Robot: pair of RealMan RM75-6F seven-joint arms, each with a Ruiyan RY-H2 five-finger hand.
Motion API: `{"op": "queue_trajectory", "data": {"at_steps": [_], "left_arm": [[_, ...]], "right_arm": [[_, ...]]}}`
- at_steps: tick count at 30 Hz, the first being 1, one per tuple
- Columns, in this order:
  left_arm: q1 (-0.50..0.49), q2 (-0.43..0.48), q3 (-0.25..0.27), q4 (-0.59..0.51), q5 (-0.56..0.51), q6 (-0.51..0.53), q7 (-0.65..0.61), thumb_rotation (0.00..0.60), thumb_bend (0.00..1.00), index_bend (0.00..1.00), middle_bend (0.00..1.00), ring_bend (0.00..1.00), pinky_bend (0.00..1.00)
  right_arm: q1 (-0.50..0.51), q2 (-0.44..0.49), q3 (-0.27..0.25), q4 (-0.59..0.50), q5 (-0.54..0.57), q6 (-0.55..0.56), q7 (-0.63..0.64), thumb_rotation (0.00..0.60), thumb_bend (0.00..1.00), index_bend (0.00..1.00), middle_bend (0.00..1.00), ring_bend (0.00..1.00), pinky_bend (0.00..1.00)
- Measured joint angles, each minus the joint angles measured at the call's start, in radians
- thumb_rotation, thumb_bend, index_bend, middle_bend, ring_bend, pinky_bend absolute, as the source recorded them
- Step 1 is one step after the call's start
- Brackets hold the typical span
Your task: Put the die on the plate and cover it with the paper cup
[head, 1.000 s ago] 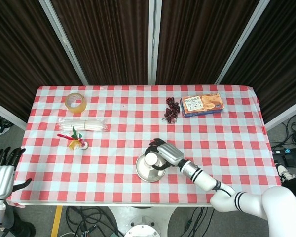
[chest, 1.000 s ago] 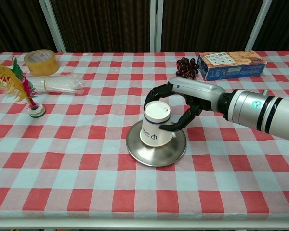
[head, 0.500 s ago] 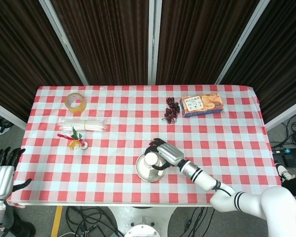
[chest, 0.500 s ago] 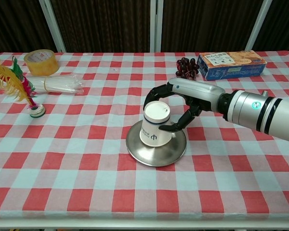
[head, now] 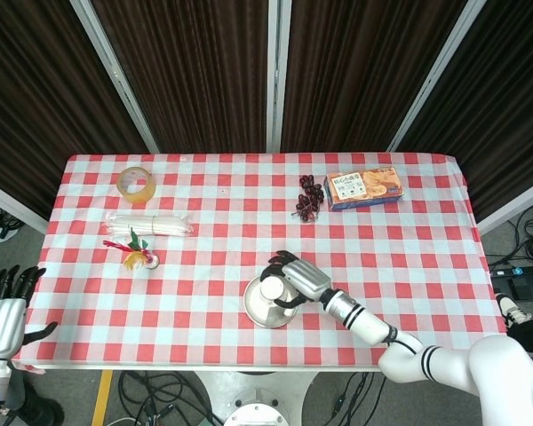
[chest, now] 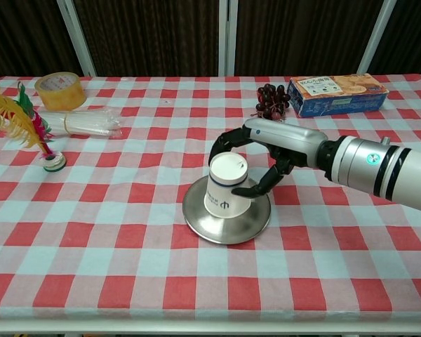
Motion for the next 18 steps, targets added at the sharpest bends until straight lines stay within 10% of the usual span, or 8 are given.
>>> {"op": "queue_trajectory", "data": {"at_steps": [18], "left_arm": [[-0.003,0.001,-0.003,0.003,0.008,0.001,-0.004,0.6,0.0,0.14,0.13,0.02,0.02]], "right_arm": [[-0.009,0.027,0.004,-0.037,-0.042,0.081,0.082,0.6,0.33,0.56,0.34,0.14,0.06]]}}
